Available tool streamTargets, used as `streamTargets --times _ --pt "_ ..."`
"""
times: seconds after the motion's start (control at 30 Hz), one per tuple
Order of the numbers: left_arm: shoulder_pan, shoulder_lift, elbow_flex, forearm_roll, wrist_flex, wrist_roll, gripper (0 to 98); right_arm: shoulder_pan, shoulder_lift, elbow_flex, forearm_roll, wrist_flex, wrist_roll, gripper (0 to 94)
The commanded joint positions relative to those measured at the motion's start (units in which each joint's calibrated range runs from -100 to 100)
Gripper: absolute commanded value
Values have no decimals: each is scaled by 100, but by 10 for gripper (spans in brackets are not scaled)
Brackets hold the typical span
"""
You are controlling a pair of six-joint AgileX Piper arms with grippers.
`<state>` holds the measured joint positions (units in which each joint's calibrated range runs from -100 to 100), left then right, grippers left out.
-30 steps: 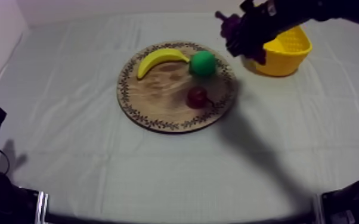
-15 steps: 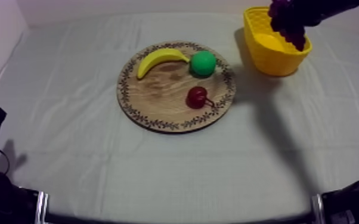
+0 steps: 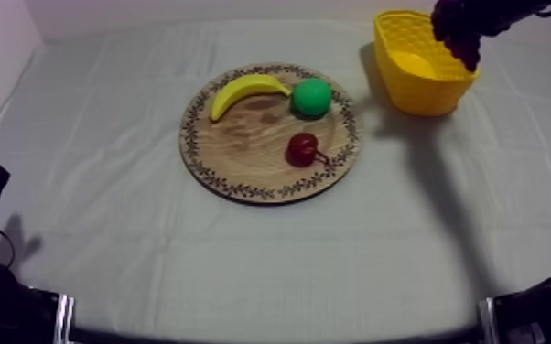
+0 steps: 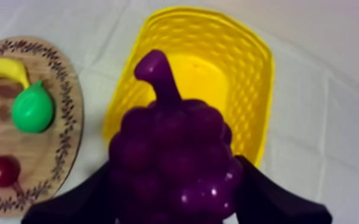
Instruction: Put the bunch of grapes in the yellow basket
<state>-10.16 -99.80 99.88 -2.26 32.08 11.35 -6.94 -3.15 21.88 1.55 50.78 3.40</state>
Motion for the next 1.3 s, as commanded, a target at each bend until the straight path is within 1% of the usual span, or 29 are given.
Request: streamTargets --times 0.0,0.23,0.47,0.6,0.7,0.9,1.07,1.27 --pt "-1 -3 1 -1 2 1 1 73 215 -365 -4 36 31 415" --pt "-1 -3 1 -1 2 1 1 305 968 -1331 -73 54 159 415" --pt "-1 -3 1 -1 2 1 1 401 1808 -2180 -27 82 187 419" --pt "-1 -3 1 -1 2 1 1 424 2189 -2478 -87 83 258 421" --pt "-1 -3 1 -1 2 1 1 423 2459 -2641 -100 73 290 420" --pt "-1 -3 1 -1 2 1 1 402 2963 -2803 -52 25 267 433" --pt "-1 -3 1 -1 2 1 1 357 3311 -2808 46 -63 182 436" --pt "-1 -3 1 -1 2 1 1 326 3554 -2882 65 -171 169 434"
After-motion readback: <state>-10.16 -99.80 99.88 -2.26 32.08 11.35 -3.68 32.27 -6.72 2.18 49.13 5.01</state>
